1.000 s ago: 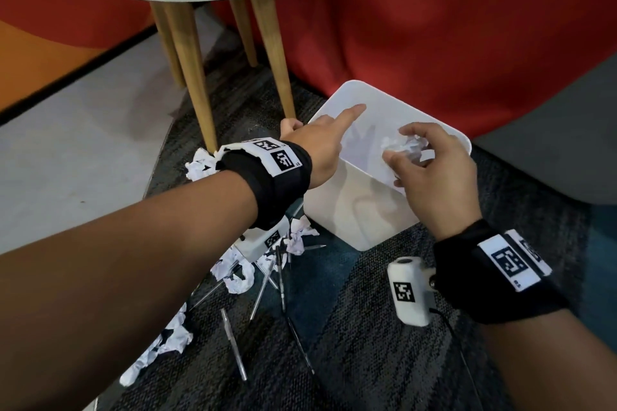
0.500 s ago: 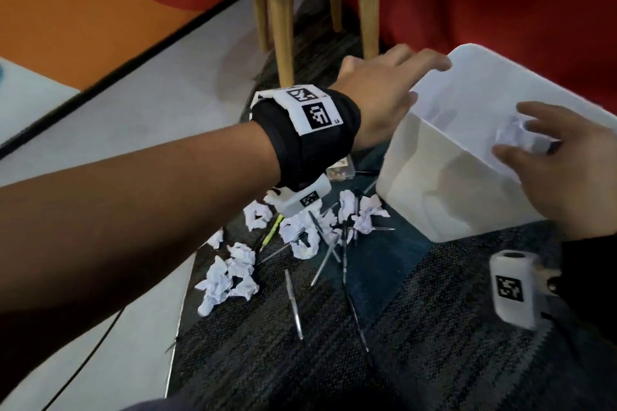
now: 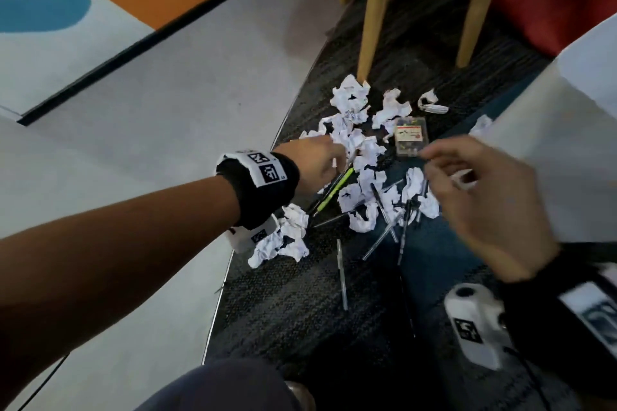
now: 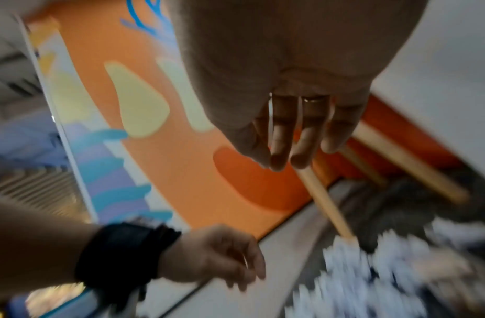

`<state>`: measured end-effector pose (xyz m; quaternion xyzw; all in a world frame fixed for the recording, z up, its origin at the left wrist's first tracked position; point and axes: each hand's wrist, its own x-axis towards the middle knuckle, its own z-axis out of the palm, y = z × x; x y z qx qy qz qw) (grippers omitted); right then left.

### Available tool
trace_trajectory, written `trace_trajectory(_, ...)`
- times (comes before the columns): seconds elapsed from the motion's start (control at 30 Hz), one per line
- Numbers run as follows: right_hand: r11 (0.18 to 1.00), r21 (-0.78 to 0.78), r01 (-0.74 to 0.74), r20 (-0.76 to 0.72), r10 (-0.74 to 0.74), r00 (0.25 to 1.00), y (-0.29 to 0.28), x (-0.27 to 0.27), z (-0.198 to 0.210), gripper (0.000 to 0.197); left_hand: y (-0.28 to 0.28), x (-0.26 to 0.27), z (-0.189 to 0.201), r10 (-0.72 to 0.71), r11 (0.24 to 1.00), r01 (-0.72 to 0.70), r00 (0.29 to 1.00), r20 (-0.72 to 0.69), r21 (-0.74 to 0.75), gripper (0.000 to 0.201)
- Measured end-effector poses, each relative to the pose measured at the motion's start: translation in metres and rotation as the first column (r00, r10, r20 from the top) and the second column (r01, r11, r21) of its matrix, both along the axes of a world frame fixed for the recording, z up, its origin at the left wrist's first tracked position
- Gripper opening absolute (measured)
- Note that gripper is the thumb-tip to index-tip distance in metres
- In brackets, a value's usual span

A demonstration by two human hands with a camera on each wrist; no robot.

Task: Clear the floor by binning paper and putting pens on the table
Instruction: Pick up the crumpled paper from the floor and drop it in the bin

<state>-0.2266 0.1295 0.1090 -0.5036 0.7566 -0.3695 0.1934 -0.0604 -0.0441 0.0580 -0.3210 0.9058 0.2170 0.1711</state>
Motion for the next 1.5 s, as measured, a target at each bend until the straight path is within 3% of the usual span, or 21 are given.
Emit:
trace_trajectory(0.13,0.952,0.260,-0.159,0.032,0.156,0.987,-0.013,0.033,-0.079,0.021,0.003,0.041,-0.043,0.063,0.993,-0.082,0.978,0.198,0.087,0.022)
trace_trajectory(0.23,0.828,0.504,-0.247,0.004,0.284,0.959,-0.018,0.050,-0.114,0.022,0.014,0.060,-0.066,0.020,0.990,-0.051,0.975,0.222,0.132,0.020)
trace_trajectory(0.33,0.734,0.636,-0.238,-0.010,0.316,0.949,-0.022,0.057,-0.137,0.024,0.027,0.068,-0.084,-0.052,0.983,0.000,0.958,0.280,0.184,0.023)
trace_trajectory(0.57,0.527,0.800,-0.287,0.017,0.459,0.888,-0.026,0.054,-0.175,0.039,0.055,0.083,-0.120,-0.190,0.968,0.117,0.921,0.342,0.221,0.038)
trace_trajectory(0.87,0.368,0.890,-0.270,0.039,0.528,0.848,-0.026,0.057,-0.191,0.059,0.067,0.095,-0.142,-0.151,0.970,0.080,0.938,0.313,0.230,0.054)
trace_trajectory(0.97,0.425,0.871,-0.245,-0.009,0.514,0.858,-0.024,0.060,-0.187,0.057,0.068,0.094,-0.146,-0.149,0.974,0.080,0.930,0.335,0.213,0.057)
trace_trajectory(1.13,0.759,0.611,-0.224,-0.144,0.385,0.912,-0.017,0.054,-0.187,0.045,0.065,0.091,-0.144,-0.138,0.978,0.070,0.924,0.358,0.199,0.042)
trace_trajectory(1.33,0.925,0.356,-0.131,-0.235,0.224,0.946,-0.017,0.053,-0.171,0.022,0.063,0.089,-0.126,-0.104,0.980,0.057,0.962,0.254,0.188,0.031)
trace_trajectory(1.43,0.939,0.324,-0.114,-0.115,0.159,0.981,-0.018,0.049,-0.156,0.020,0.061,0.079,-0.103,-0.063,0.975,0.019,0.979,0.193,0.223,0.028)
trace_trajectory(1.5,0.940,0.308,-0.148,0.053,0.139,0.989,-0.021,0.042,-0.140,0.038,0.058,0.067,-0.084,0.018,0.968,-0.052,0.990,0.139,0.245,0.024)
